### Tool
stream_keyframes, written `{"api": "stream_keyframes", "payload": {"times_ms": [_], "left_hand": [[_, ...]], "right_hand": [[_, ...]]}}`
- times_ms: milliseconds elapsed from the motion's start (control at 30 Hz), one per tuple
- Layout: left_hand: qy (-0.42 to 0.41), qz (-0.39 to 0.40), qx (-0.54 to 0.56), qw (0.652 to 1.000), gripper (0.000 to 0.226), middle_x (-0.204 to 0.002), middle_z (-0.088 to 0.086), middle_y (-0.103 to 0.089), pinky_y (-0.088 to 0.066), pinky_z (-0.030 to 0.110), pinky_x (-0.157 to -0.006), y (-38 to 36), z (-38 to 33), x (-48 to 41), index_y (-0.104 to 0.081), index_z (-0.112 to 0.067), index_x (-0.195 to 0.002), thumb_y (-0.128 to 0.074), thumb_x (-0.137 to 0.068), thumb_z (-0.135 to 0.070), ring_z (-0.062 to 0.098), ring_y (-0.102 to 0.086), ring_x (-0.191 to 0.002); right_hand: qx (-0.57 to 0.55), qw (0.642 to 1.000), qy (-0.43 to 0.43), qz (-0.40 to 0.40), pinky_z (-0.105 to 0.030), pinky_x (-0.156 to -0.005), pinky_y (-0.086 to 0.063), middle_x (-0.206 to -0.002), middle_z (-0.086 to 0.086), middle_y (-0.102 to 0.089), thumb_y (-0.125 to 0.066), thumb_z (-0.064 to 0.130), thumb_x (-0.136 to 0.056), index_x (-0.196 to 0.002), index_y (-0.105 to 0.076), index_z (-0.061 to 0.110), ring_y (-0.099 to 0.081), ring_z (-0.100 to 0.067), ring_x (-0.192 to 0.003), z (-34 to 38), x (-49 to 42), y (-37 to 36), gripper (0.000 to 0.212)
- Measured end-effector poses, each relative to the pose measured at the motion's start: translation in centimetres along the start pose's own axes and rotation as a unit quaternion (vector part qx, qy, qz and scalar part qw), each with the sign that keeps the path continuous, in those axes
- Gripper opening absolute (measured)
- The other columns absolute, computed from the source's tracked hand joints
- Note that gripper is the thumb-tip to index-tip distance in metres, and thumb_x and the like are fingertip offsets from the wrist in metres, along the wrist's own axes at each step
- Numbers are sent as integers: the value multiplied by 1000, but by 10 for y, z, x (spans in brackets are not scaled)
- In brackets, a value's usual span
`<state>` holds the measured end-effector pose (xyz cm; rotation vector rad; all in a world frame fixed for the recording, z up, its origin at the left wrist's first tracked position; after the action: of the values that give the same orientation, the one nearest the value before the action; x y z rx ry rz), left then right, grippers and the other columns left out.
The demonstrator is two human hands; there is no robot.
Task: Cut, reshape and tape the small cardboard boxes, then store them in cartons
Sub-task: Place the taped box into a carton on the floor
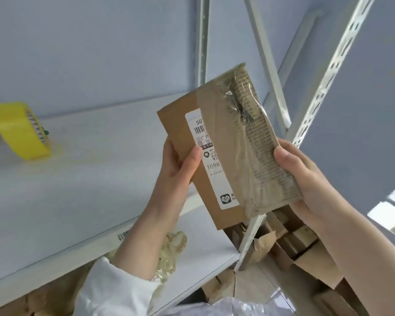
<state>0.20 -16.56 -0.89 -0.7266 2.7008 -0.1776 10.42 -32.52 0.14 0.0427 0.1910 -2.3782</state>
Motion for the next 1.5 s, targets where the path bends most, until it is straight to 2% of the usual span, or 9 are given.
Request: {"api": "stream_keyframes", "payload": {"times_ms": [200, 300, 400, 567, 767, 933, 1167, 1333, 1500], "left_hand": [[74, 81, 18, 994, 41, -118, -10, -64, -54, 22, -78, -101, 44, 26, -44, -41, -120, -58, -82, -50, 6, -63, -104], [123, 141, 5, 982, 47, -110, -14, -67, -53, 20, -76, -160, 82, 51, -44, -41, -121, -50, -76, -48, 4, -65, -99], [189, 169, 4, 967, 40, -103, -12, -69, -51, 14, -69, -218, 133, 79, -49, -37, -113, -51, -73, -43, 3, -67, -92], [310, 233, -18, 921, 45, -100, -11, -71, -54, 32, -84, -307, 221, 129, -47, -36, -117, -53, -73, -45, 10, -68, -94], [396, 297, -48, 868, 36, -109, -15, -62, -48, 7, -66, -376, 306, 178, -40, -33, -124, -53, -91, -27, -7, -62, -91], [483, 332, -50, 809, 41, -115, -13, -63, -48, 28, -95, -416, 383, 194, -44, -31, -126, -60, -88, -32, 6, -60, -107], [541, 357, -69, 759, 56, -114, -14, -61, -49, 20, -85, -484, 487, 126, -33, -28, -138, -59, -89, -31, 6, -61, -102], [555, 328, -116, 756, 64, -119, -7, -59, -47, 28, -90, -510, 582, 45, -27, -27, -142, -58, -88, -39, 10, -59, -104], [546, 334, -140, 755, 67, -138, -1, -44, -37, 35, -107, -547, 661, 9, -20, -19, -141, -58, -89, -35, 17, -47, -122]], "right_hand": [[-46, 990, -47, -128, -36, -74, -55, -103, 3, -70, -83, 68, -28, -117, -56, 29, -67, -16, -96, -35, 86, 85, 101], [-73, 973, -66, -211, -35, -76, -54, -104, 1, -71, -83, 68, -29, -121, -55, 25, -68, -17, -96, -65, 135, 137, 105], [-93, 948, -101, -288, -45, -95, -47, -110, -1, -70, -82, 65, -37, -125, -54, 24, -65, -19, -105, -104, 185, 192, 101], [-129, 892, -176, -395, -49, -105, -39, -119, 0, -66, -80, 72, -34, -126, -56, 25, -59, -22, -114, -168, 264, 273, 106], [-259, 815, -248, -455, -45, -89, -50, -113, -6, -69, -69, 49, -67, -119, -62, 22, -64, -26, -106, -229, 323, 322, 59], [-288, 758, -292, -508, -40, -86, -47, -106, -4, -72, -63, 51, -68, -113, -64, 22, -64, -23, -100, -260, 327, 378, 54], [-312, 702, -351, -535, -38, -76, -44, -102, -5, -72, -57, 55, -81, -113, -64, 24, -62, -24, -87, -305, 262, 481, 45], [-291, 741, -367, -480, -34, -66, -46, -87, 4, -75, -52, 41, -90, -105, -61, 28, -66, -17, -89, -342, 174, 559, 22], [-288, 735, -379, -483, -44, -97, -43, -104, 1, -72, -53, 43, -89, -114, -63, 28, -63, -24, -107, -403, 142, 624, 30]]}}
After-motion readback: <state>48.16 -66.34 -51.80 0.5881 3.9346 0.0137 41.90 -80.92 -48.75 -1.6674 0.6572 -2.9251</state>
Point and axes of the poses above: each hand's wrist, its own x-axis away from the middle knuckle, its own y-axis out of the back of the hand, z = x × y, the point moved 7 cm from there along -x, towards the middle knuckle
